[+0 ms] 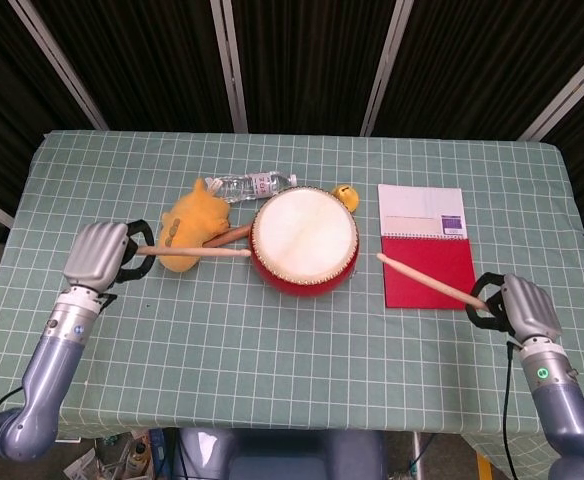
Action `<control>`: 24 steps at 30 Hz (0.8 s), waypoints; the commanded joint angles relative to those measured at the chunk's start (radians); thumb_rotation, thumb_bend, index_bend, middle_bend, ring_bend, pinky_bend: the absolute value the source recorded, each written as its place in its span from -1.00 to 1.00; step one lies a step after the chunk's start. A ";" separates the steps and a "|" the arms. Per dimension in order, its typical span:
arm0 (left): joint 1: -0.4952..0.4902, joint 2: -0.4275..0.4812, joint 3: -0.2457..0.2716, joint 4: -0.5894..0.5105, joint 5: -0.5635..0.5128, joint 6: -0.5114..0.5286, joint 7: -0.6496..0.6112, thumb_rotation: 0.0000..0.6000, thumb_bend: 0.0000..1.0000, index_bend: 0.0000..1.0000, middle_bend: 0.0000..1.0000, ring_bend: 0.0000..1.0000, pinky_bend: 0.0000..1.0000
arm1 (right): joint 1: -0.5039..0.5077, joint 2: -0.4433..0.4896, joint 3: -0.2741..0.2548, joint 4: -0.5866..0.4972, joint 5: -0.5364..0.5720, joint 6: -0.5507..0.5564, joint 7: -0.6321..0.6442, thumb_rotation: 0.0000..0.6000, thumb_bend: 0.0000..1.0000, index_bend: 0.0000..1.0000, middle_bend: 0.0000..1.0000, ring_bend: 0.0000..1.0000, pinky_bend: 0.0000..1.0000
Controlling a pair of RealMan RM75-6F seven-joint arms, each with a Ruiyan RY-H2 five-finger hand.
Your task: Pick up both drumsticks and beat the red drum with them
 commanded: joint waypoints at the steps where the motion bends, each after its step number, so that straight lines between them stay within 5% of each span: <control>1: -0.102 -0.025 -0.057 0.080 -0.102 -0.051 0.060 1.00 0.19 0.52 1.00 1.00 1.00 | 0.096 -0.004 0.030 0.062 0.118 -0.042 -0.036 1.00 0.49 0.92 1.00 1.00 1.00; 16: -0.262 -0.074 -0.121 0.288 -0.262 -0.152 0.017 1.00 0.19 0.52 1.00 1.00 1.00 | 0.309 -0.045 0.068 0.240 0.361 -0.157 -0.064 1.00 0.49 0.92 1.00 1.00 1.00; 24: -0.295 -0.068 -0.132 0.326 -0.257 -0.178 -0.032 1.00 0.19 0.52 1.00 1.00 1.00 | 0.294 -0.042 0.167 0.290 0.360 -0.284 0.152 1.00 0.50 0.93 1.00 1.00 1.00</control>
